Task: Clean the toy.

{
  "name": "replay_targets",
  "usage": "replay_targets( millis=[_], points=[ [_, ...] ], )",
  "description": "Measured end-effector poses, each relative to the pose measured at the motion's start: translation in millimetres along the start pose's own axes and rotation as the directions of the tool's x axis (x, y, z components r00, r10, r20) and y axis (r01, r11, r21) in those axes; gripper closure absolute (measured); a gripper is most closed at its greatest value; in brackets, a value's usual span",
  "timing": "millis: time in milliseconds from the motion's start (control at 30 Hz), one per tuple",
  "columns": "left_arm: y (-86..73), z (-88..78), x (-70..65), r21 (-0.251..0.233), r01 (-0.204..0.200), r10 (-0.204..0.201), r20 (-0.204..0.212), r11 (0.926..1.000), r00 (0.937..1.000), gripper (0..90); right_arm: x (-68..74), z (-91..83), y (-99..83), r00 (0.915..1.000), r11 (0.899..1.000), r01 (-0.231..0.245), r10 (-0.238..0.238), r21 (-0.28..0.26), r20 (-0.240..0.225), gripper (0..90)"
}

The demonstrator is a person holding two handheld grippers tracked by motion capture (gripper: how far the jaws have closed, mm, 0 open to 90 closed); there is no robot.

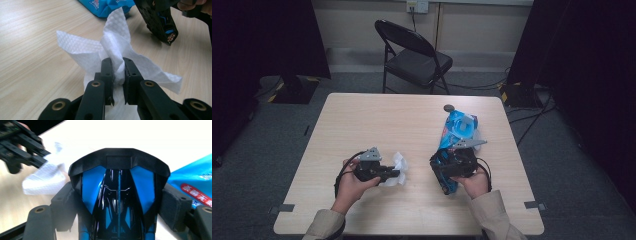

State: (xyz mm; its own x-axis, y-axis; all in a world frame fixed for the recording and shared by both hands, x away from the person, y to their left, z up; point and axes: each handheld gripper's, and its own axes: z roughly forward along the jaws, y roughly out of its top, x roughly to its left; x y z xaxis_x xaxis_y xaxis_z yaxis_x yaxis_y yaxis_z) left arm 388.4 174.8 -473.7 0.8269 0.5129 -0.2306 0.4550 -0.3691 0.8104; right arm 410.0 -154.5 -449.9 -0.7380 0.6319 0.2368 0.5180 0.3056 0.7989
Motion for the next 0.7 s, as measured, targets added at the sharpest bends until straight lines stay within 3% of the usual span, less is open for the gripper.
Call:
replay_targets(
  millis=[267, 300, 500, 700],
  points=[
    [-5.1, -2.7, 6.9, 0.020, 0.004, -0.003, -0.031, 0.9998, 0.9995, 80.1, -6.0, 14.3, -5.8, 0.9994, 0.999, -0.004, 0.002, 0.054, 0.033, 25.4],
    [-6.9, -2.9, 8.0, 0.022, 0.009, -0.009, -0.031, 0.9997, 0.9995, 80.1, -8.3, 18.8, -7.5, 0.9987, 0.997, 0.000, -0.004, 0.079, 0.052, 25.4],
    [-11.0, -2.8, 10.5, 0.023, 0.015, -0.014, -0.039, 0.9996, 0.9991, 79.7, -10.0, 32.0, -11.5, 0.9973, 0.988, 0.028, -0.038, 0.149, 0.063, 25.3],
    [-13.4, -2.6, 13.1, 0.026, 0.022, -0.021, -0.048, 0.9994, 0.9986, 79.6, -8.1, 38.3, -11.3, 0.9955, 0.985, 0.056, -0.068, 0.162, 0.066, 25.3]
  ],
)
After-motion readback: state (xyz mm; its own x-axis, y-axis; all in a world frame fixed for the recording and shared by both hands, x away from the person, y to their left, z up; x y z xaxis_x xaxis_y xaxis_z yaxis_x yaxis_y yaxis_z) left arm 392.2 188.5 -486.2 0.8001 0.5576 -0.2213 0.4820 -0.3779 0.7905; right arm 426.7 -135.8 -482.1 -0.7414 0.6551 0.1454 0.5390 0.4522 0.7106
